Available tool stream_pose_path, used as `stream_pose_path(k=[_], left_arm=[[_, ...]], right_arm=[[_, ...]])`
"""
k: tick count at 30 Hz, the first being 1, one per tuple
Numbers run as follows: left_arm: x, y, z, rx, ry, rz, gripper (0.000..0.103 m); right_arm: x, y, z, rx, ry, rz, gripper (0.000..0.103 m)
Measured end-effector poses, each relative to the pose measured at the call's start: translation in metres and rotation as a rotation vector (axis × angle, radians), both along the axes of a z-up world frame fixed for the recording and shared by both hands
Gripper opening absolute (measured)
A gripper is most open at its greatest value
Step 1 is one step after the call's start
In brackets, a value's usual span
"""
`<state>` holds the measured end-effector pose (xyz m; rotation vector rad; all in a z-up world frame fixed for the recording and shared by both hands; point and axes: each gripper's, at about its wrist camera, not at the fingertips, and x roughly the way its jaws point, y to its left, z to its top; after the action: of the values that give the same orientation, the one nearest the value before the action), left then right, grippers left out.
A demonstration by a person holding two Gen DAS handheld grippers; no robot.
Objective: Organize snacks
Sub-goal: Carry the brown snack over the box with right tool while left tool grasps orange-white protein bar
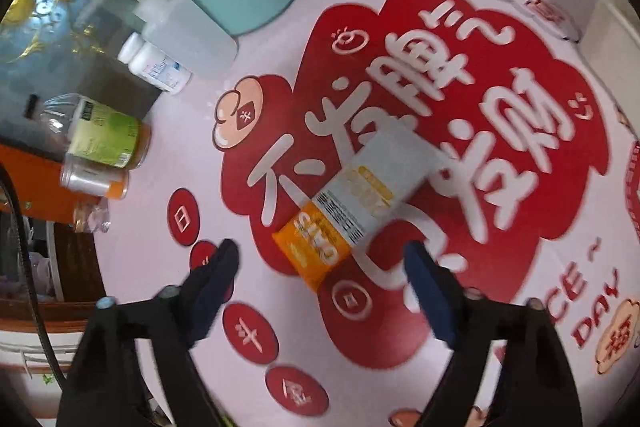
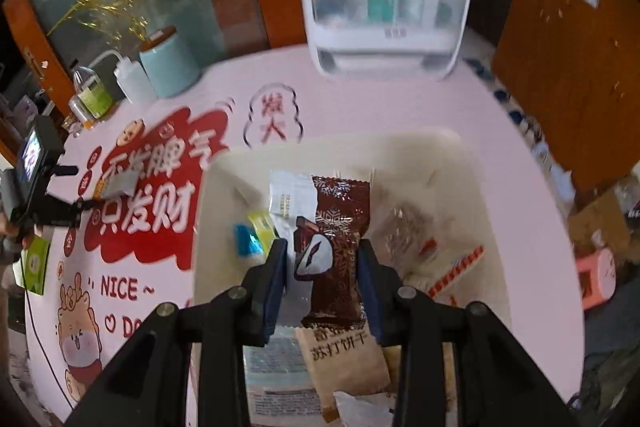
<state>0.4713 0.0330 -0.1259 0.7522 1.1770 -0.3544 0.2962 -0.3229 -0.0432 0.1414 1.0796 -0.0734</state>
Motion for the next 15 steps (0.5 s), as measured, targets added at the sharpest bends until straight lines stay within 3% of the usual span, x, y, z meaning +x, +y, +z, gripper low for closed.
stream_pose_path(k=[4,8,10,15], left_arm=[[0.018,0.000,-0.012,-0.064,0.027,-0.036,0.078],[0.023,-0.001,-0.033,-0.110,0.160,-0.110,0.078],[0.021,-0.001,-0.035,-0.133,0.157,-0.152,0.083],[0.031,0.001,-0.045,-0.215,0.243,-0.154,0.091]], right_arm=[[-0.009,-0.010,-0.017,0.087,0.017,-0.014,0.036],[-0.014,-0.020,-0.024,0.107,0.018,-0.038,0.037],[-0.014,-0.025,-0.026,0.108,0.014,-0.051,0.037],[-0.012,-0.034,-0.037,0.109,0.033,-0.060,0.037]])
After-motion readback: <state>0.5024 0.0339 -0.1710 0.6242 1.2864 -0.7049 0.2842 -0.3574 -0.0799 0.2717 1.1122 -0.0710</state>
